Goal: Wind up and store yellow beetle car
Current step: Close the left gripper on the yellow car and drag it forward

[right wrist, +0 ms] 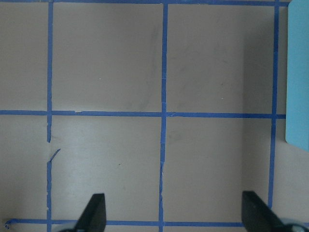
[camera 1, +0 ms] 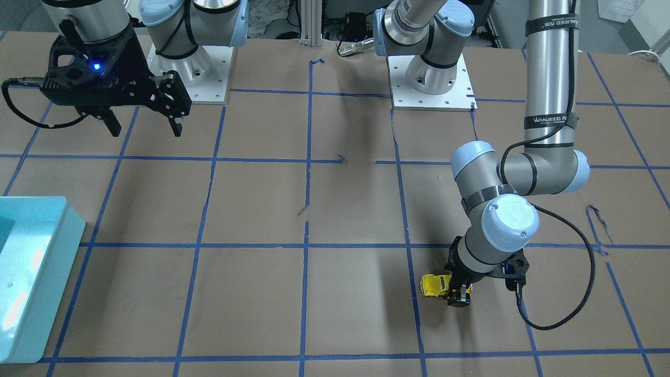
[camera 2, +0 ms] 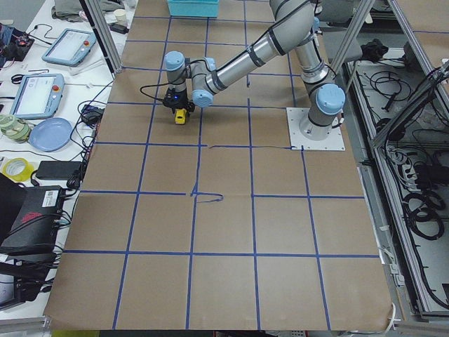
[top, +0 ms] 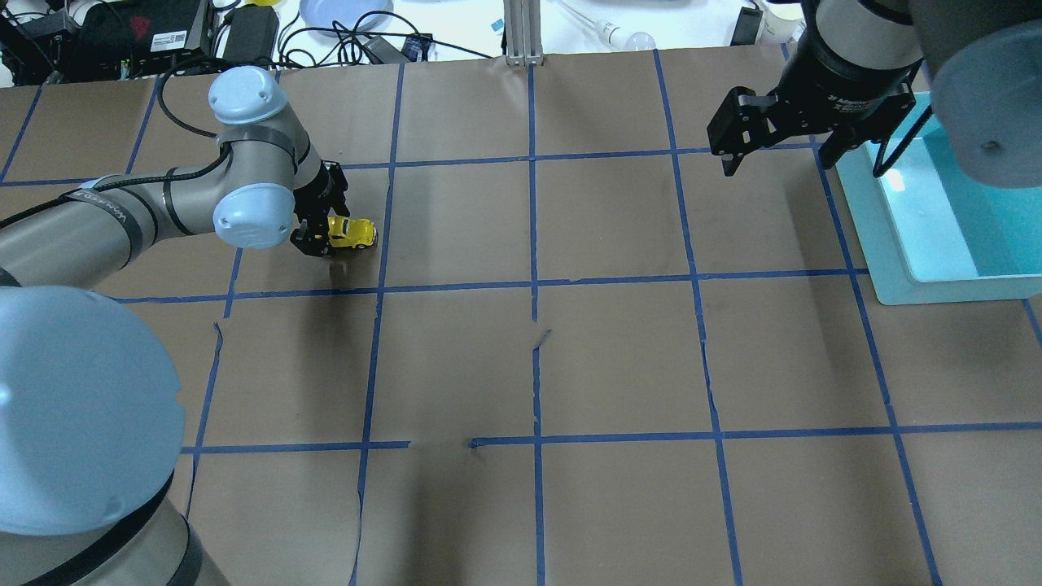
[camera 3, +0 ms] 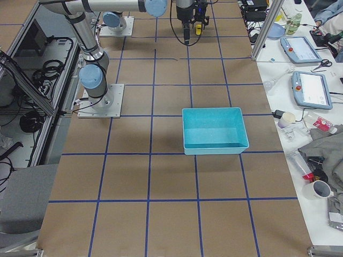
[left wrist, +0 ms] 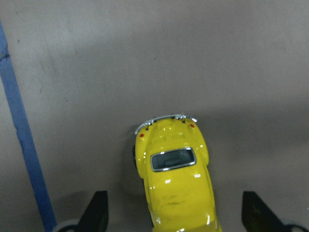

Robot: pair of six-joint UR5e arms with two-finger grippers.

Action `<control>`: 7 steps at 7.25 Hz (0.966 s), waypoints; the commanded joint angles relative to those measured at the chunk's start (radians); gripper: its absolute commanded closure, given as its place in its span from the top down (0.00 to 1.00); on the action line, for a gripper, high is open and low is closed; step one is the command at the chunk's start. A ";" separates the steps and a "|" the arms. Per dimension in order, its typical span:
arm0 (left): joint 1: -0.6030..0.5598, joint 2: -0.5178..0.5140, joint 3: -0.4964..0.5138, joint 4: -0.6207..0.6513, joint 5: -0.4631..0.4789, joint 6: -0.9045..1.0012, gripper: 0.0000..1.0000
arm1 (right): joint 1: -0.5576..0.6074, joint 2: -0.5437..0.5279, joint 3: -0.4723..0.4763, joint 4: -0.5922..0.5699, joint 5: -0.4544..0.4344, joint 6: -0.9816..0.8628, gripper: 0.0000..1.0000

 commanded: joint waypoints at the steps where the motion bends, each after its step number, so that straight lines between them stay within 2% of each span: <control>1: 0.001 0.003 0.001 -0.001 -0.004 -0.013 0.00 | 0.000 0.000 0.000 0.000 0.000 0.000 1.00; 4: -0.004 0.038 0.012 -0.009 -0.020 -0.054 0.00 | 0.000 0.000 0.000 0.000 0.000 0.000 1.00; 6: -0.036 0.046 0.018 -0.017 -0.162 -0.223 0.00 | 0.002 0.002 -0.001 0.000 0.000 0.000 1.00; 7: -0.059 0.046 0.018 -0.015 -0.159 -0.278 0.00 | 0.000 0.002 -0.003 0.000 0.000 0.000 1.00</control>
